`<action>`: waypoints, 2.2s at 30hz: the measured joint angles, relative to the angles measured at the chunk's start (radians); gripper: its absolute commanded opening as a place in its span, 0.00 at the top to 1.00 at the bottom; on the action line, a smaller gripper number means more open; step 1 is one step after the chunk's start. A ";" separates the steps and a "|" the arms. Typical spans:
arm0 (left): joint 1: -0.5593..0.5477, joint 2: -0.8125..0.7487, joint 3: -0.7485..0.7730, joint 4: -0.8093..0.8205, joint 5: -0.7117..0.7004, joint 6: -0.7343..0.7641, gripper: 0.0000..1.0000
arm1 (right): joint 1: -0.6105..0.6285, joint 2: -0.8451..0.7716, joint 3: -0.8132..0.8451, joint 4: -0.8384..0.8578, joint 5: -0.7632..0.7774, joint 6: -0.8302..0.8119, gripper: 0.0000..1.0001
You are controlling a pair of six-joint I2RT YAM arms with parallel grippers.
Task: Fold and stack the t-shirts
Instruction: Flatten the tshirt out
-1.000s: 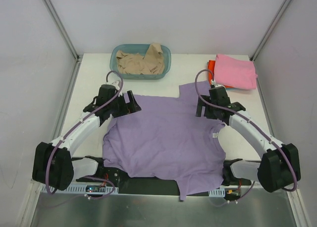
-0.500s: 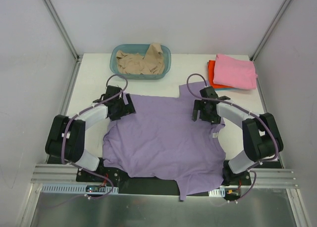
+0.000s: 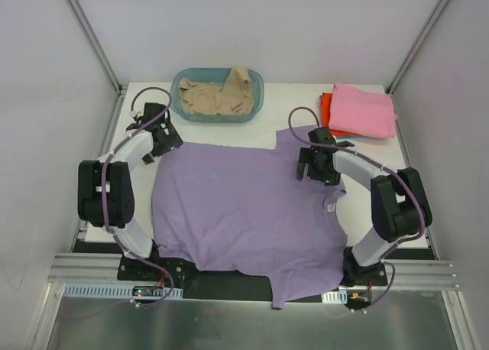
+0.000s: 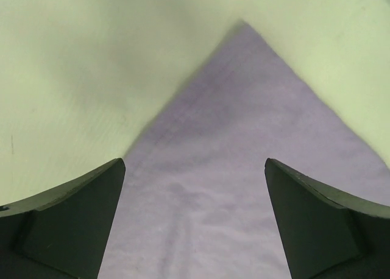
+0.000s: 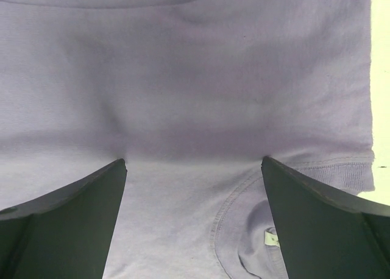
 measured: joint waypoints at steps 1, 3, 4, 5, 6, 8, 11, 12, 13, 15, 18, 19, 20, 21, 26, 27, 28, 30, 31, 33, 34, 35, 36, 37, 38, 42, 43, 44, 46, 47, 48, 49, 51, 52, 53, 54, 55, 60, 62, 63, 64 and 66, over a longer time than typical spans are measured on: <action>-0.003 -0.020 -0.003 -0.013 0.019 0.000 0.01 | 0.000 -0.003 0.000 0.000 -0.001 0.000 0.03; -0.012 -0.079 -0.027 -0.016 0.070 -0.001 0.01 | 0.000 -0.013 -0.001 -0.003 -0.001 0.001 0.03; -0.020 -0.108 -0.043 -0.018 0.095 0.000 0.01 | 0.000 -0.019 -0.002 -0.003 0.000 0.001 0.03; -0.034 -0.150 -0.068 -0.016 0.120 0.000 0.01 | 0.000 -0.028 -0.004 -0.005 0.000 0.002 0.03; -0.051 -0.186 -0.093 -0.014 0.143 0.000 0.01 | 0.000 -0.037 -0.009 -0.005 0.000 0.004 0.03; -0.081 -0.240 -0.143 -0.003 0.183 -0.001 0.01 | 0.000 -0.050 -0.021 -0.006 0.000 0.007 0.03; -0.110 -0.279 -0.232 0.017 0.251 -0.002 0.01 | 0.000 -0.055 -0.041 -0.009 0.000 0.009 0.03; -0.110 -0.278 -0.256 0.017 0.262 -0.002 0.00 | 0.000 -0.054 -0.044 -0.014 0.000 0.009 0.03; -0.108 -0.272 -0.274 0.017 0.273 -0.002 0.01 | 0.000 -0.053 -0.045 -0.018 0.000 0.009 0.03; -0.108 -0.254 -0.291 0.015 0.281 -0.003 0.01 | 0.000 -0.039 -0.040 -0.018 0.000 0.009 0.03; -0.108 -0.207 -0.291 0.030 0.283 -0.002 0.01 | -0.001 0.022 -0.005 -0.027 0.000 0.008 0.03; -0.106 -0.190 -0.290 0.033 0.283 -0.002 0.01 | -0.001 0.053 0.021 -0.042 0.001 0.005 0.03; -0.101 -0.175 -0.288 0.036 0.283 -0.001 0.01 | -0.003 0.080 0.053 -0.064 0.003 0.002 0.03; -0.098 -0.154 -0.282 0.037 0.282 -0.001 0.01 | -0.005 0.105 0.084 -0.071 0.002 0.001 0.03; -0.061 -0.072 -0.213 0.037 0.286 0.001 0.01 | -0.031 0.228 0.245 -0.117 -0.008 -0.015 0.03; -0.052 -0.061 -0.200 0.038 0.286 0.001 0.01 | -0.038 0.245 0.268 -0.123 -0.009 -0.020 0.03; -0.043 -0.050 -0.188 0.040 0.286 0.000 0.01 | -0.044 0.267 0.298 -0.132 -0.012 -0.025 0.03; -0.027 -0.027 -0.162 0.042 0.287 0.001 0.01 | -0.053 0.309 0.360 -0.152 -0.020 -0.038 0.03; -0.020 -0.015 -0.148 0.042 0.287 0.003 0.01 | -0.057 0.331 0.394 -0.163 -0.026 -0.045 0.03; -0.009 0.010 -0.119 0.042 0.287 0.009 0.01 | -0.062 0.373 0.460 -0.180 -0.034 -0.059 0.03; -0.003 0.025 -0.101 0.041 0.290 0.013 0.01 | -0.064 0.390 0.486 -0.184 -0.038 -0.066 0.03; 0.003 0.044 -0.080 0.040 0.296 0.017 0.01 | -0.067 0.411 0.519 -0.189 -0.043 -0.073 0.03; 0.005 0.058 -0.062 0.038 0.303 0.020 0.01 | -0.069 0.432 0.551 -0.192 -0.048 -0.080 0.03; 0.011 0.077 -0.038 0.037 0.309 0.023 0.01 | -0.072 0.453 0.585 -0.200 -0.052 -0.087 0.03; 0.016 0.096 -0.015 0.037 0.312 0.026 0.01 | -0.075 0.471 0.614 -0.203 -0.054 -0.093 0.03; 0.029 0.163 0.075 0.037 0.329 0.031 0.01 | -0.087 0.547 0.740 -0.212 -0.061 -0.119 0.03; 0.030 0.178 0.096 0.037 0.330 0.032 0.01 | -0.090 0.558 0.760 -0.212 -0.061 -0.124 0.03; 0.034 0.193 0.115 0.037 0.331 0.032 0.01 | -0.093 0.571 0.786 -0.214 -0.062 -0.131 0.03; 0.043 0.221 0.157 0.032 0.341 0.034 0.01 | -0.097 0.583 0.819 -0.216 -0.063 -0.142 0.03; 0.050 0.228 0.173 0.035 0.345 0.034 0.01 | -0.099 0.584 0.829 -0.215 -0.064 -0.147 0.03; 0.051 0.229 0.177 0.035 0.349 0.034 0.01 | -0.100 0.583 0.833 -0.215 -0.067 -0.152 0.03; 0.057 0.225 0.178 0.036 0.355 0.034 0.01 | -0.100 0.578 0.835 -0.212 -0.071 -0.155 0.03; 0.063 0.204 0.169 0.036 0.357 0.034 0.01 | -0.101 0.556 0.809 -0.200 -0.078 -0.161 0.03; 0.067 0.191 0.161 0.035 0.358 0.035 0.01 | -0.101 0.531 0.779 -0.193 -0.079 -0.162 0.03; 0.068 0.160 0.135 0.042 0.359 0.035 0.01 | -0.100 0.505 0.750 -0.192 -0.082 -0.162 0.03; 0.069 0.122 0.103 0.043 0.359 0.035 0.01 | -0.098 0.464 0.699 -0.180 -0.085 -0.162 0.03; 0.068 0.072 0.064 0.037 0.360 0.034 0.01 | -0.094 0.412 0.642 -0.172 -0.087 -0.161 0.03; 0.068 -0.248 -0.170 0.037 0.365 0.015 0.01 | -0.050 0.119 0.358 -0.129 -0.090 -0.127 0.03; 0.068 -0.359 -0.251 0.035 0.367 0.001 0.01 | -0.016 0.027 0.259 -0.119 -0.089 -0.106 0.03; 0.068 -0.410 -0.298 0.038 0.368 -0.006 0.01 | 0.003 -0.011 0.208 -0.114 -0.090 -0.090 0.03; 0.068 -0.448 -0.339 0.035 0.368 -0.013 0.01 | 0.022 -0.037 0.160 -0.105 -0.092 -0.075 0.03; 0.068 -0.480 -0.409 0.034 0.367 -0.024 0.01 | 0.048 -0.060 0.076 -0.087 -0.109 -0.047 0.03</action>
